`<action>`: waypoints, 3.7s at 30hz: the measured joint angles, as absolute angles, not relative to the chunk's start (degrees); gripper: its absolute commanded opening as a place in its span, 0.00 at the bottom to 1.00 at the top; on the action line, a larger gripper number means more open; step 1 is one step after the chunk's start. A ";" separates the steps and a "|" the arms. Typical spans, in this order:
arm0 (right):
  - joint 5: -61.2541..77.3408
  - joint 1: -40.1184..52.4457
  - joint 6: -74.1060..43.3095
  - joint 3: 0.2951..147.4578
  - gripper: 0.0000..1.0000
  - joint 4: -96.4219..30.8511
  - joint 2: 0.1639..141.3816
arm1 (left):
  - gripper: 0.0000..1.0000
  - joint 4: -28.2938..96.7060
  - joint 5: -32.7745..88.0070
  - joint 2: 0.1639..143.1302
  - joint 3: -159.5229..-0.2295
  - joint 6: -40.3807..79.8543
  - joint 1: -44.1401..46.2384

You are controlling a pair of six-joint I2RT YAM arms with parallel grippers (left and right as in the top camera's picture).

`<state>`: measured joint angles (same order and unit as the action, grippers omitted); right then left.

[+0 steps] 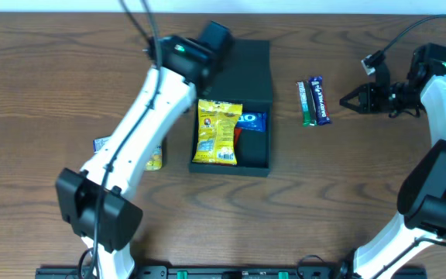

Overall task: Pack container
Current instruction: 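Move the left gripper out to the yellow Mentos bottle, then grasp the yellow Mentos bottle with the left gripper and lift, then place the Mentos bottle upright in the box's front right corner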

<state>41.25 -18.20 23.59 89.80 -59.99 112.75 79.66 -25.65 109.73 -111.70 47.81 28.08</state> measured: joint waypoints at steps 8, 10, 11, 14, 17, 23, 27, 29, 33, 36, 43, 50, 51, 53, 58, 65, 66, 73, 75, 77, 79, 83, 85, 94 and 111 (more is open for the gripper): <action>41.15 -18.20 23.62 89.80 0.06 -57.69 112.75 | 0.53 80.58 -18.46 109.69 -103.13 41.65 25.82; 41.12 -18.20 23.62 89.80 0.07 -57.52 112.75 | 0.57 80.16 -17.65 109.69 -100.73 41.43 25.82; 41.12 -18.20 23.62 89.80 0.07 -57.54 112.75 | 0.58 79.75 -17.15 109.69 -99.50 41.36 25.76; 41.12 -18.20 23.62 89.80 0.07 -57.52 112.75 | 0.61 77.28 -15.44 109.30 -95.79 40.66 25.15; 41.10 -18.20 23.62 89.80 0.07 -57.58 112.75 | 0.62 72.79 -12.75 107.55 -91.42 38.48 23.40; 41.12 -18.20 23.62 89.80 0.06 -58.67 112.75 | 0.65 64.31 -8.51 102.52 -82.02 32.45 18.22; 41.12 -18.20 23.57 89.80 0.05 -59.79 112.75 | 0.66 59.51 -5.89 102.21 -75.24 27.59 15.14; 41.12 -18.20 23.59 89.80 0.05 -60.58 112.75 | 0.66 58.39 -4.49 102.21 -73.17 25.63 14.41; 41.12 -18.20 23.44 89.80 0.05 -61.08 112.75 | 0.68 55.05 -2.04 102.21 -71.00 21.91 13.87; 41.12 -18.20 23.31 89.80 0.04 -61.47 112.75 | 0.68 52.75 -1.30 102.21 -68.73 19.51 13.87; 41.12 -18.20 23.18 89.80 0.04 -61.73 112.75 | 0.67 47.88 -0.99 102.21 -65.08 17.54 13.76; 41.15 -18.20 23.05 89.80 0.03 -61.71 112.75 | 0.47 46.76 -0.58 102.21 -65.10 16.71 13.69; 41.15 -18.20 23.05 89.80 0.03 -61.69 112.75 | 0.44 46.70 -0.56 102.21 -65.10 16.60 13.69; 41.15 -18.20 23.03 89.80 0.03 -61.69 112.75 | 0.40 46.68 -0.58 102.21 -65.10 16.60 13.69; 41.17 -18.20 23.03 89.80 0.02 -61.47 112.75 | 0.31 48.23 -0.47 102.21 -65.76 16.67 13.69; 41.19 -18.20 19.77 89.80 0.02 -58.04 112.75 | 0.24 56.58 -0.43 102.24 -83.22 16.67 14.33; 41.19 -18.20 18.98 89.80 0.02 -57.39 112.75 | 0.24 56.64 -0.49 102.24 -86.74 16.69 15.03; 41.21 -18.20 16.99 89.80 0.02 -55.81 112.75 | 0.26 52.75 0.08 102.24 -94.28 18.50 25.56; 41.21 -18.22 16.88 89.80 0.05 -55.11 112.75 | 0.30 50.35 1.41 102.24 -94.28 19.66 29.65; 41.23 -18.33 16.69 89.80 0.06 -54.15 112.75 | 0.29 47.81 2.15 102.24 -94.28 20.45 32.64; 41.32 -18.81 16.14 89.80 0.06 -53.04 112.75 | 0.28 46.50 3.14 102.50 -94.30 21.96 35.35; 41.34 -20.56 15.62 89.80 0.07 -52.49 112.75 | 0.26 46.24 6.68 106.24 -94.32 23.75 38.00; 41.34 -20.95 15.57 89.80 0.07 -52.40 112.75 | 0.28 46.44 7.70 108.38 -94.32 24.08 38.46; 41.34 -22.74 15.57 89.80 0.08 -52.25 112.75 | 0.29 50.59 8.84 110.48 -94.32 25.28 40.71; 41.36 -22.83 15.51 89.80 0.09 -52.64 112.71 | 0.48 55.44 10.50 110.48 -94.32 25.56 40.62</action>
